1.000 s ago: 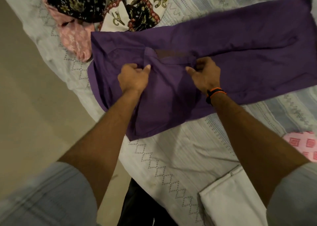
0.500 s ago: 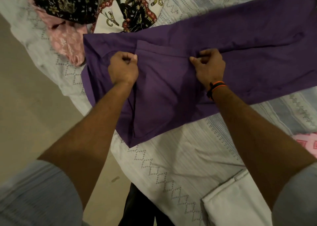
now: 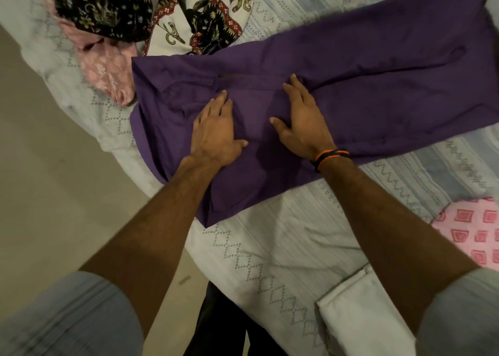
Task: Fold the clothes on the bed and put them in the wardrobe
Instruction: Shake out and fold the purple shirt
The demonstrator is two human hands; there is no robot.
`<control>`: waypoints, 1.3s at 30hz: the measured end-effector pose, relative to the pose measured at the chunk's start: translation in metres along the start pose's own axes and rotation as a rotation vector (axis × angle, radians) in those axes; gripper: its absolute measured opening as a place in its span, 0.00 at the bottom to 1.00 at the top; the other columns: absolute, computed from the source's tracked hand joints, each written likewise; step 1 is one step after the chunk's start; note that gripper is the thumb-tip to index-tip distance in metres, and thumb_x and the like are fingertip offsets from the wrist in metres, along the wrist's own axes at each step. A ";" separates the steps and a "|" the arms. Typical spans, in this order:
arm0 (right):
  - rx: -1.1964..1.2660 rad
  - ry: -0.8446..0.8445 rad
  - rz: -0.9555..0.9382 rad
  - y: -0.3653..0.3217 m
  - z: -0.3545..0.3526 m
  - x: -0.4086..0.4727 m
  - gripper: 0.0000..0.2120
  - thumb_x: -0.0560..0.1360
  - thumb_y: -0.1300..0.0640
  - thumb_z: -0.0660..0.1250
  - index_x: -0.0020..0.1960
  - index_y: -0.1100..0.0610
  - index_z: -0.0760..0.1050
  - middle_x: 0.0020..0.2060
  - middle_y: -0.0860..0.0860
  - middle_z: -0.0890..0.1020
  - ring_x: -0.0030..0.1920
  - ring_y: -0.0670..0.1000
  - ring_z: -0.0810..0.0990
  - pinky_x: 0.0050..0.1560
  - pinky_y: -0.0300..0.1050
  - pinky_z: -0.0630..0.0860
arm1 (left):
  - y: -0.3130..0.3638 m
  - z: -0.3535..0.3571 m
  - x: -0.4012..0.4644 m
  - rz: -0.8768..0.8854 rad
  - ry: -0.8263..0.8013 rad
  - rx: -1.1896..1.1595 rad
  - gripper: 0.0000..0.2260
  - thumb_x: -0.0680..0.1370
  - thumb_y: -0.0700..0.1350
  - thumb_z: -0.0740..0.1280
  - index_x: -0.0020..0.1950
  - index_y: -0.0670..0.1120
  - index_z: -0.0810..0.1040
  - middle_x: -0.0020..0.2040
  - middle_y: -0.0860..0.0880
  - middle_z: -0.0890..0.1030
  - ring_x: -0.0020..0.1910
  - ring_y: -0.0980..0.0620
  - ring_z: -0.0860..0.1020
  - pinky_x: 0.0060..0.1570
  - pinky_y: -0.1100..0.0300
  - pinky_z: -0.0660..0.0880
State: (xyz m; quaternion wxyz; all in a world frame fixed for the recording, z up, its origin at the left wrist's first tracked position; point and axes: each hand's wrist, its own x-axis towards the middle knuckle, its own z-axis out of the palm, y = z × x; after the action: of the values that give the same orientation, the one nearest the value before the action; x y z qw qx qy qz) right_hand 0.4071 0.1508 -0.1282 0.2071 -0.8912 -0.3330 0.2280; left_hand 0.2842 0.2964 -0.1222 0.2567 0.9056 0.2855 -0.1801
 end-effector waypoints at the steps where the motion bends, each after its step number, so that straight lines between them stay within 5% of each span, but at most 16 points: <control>1: 0.039 0.020 0.010 -0.001 -0.004 -0.003 0.33 0.76 0.56 0.68 0.76 0.61 0.60 0.78 0.56 0.58 0.77 0.56 0.59 0.73 0.48 0.59 | 0.004 -0.004 -0.001 -0.014 0.001 -0.022 0.43 0.72 0.53 0.75 0.79 0.44 0.55 0.81 0.49 0.51 0.79 0.46 0.52 0.75 0.46 0.54; 5: 0.125 0.099 0.035 0.003 -0.019 -0.024 0.28 0.73 0.59 0.70 0.71 0.63 0.67 0.68 0.58 0.72 0.66 0.58 0.73 0.67 0.49 0.70 | 0.027 -0.011 -0.009 0.007 0.032 -0.062 0.39 0.72 0.52 0.75 0.78 0.44 0.61 0.79 0.47 0.57 0.77 0.44 0.57 0.74 0.45 0.57; 10: 0.202 0.203 0.129 0.021 -0.040 -0.054 0.25 0.72 0.60 0.71 0.67 0.63 0.70 0.63 0.59 0.74 0.60 0.58 0.77 0.61 0.48 0.72 | 0.063 -0.006 -0.015 0.065 0.046 -0.159 0.33 0.72 0.50 0.76 0.73 0.43 0.68 0.70 0.43 0.72 0.69 0.42 0.69 0.70 0.50 0.66; 15: 0.330 0.288 0.295 0.056 -0.062 -0.082 0.21 0.73 0.60 0.71 0.65 0.59 0.72 0.59 0.56 0.77 0.51 0.47 0.75 0.58 0.45 0.75 | 0.103 0.003 -0.023 0.124 -0.011 -0.157 0.30 0.73 0.49 0.75 0.71 0.43 0.70 0.68 0.43 0.74 0.66 0.43 0.73 0.68 0.53 0.69; 28: 0.426 0.338 0.460 0.153 -0.124 -0.144 0.21 0.73 0.60 0.72 0.64 0.58 0.74 0.59 0.51 0.78 0.53 0.47 0.78 0.52 0.38 0.73 | 0.211 0.027 -0.037 0.146 -0.122 -0.185 0.27 0.74 0.48 0.74 0.71 0.44 0.71 0.68 0.47 0.76 0.66 0.48 0.75 0.67 0.54 0.72; 35: 0.227 0.334 0.463 0.222 -0.143 -0.140 0.22 0.72 0.60 0.70 0.65 0.60 0.73 0.61 0.58 0.76 0.59 0.58 0.77 0.61 0.52 0.74 | 0.255 0.067 -0.004 0.216 -0.206 -0.079 0.29 0.72 0.50 0.76 0.70 0.44 0.72 0.66 0.46 0.77 0.64 0.48 0.76 0.65 0.55 0.72; 39: 0.083 0.330 0.445 0.258 -0.157 -0.126 0.29 0.69 0.64 0.70 0.69 0.59 0.69 0.68 0.58 0.68 0.64 0.59 0.73 0.62 0.51 0.73 | 0.285 0.092 0.019 0.305 -0.204 -0.007 0.30 0.69 0.50 0.78 0.68 0.45 0.73 0.62 0.45 0.77 0.61 0.45 0.77 0.62 0.50 0.74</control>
State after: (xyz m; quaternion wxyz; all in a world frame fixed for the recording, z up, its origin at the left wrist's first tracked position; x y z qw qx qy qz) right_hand 0.5364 -0.1489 -0.1020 0.2397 -0.9582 -0.0815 0.1332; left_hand 0.4559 0.0517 -0.1018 0.3120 0.9145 0.1182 -0.2289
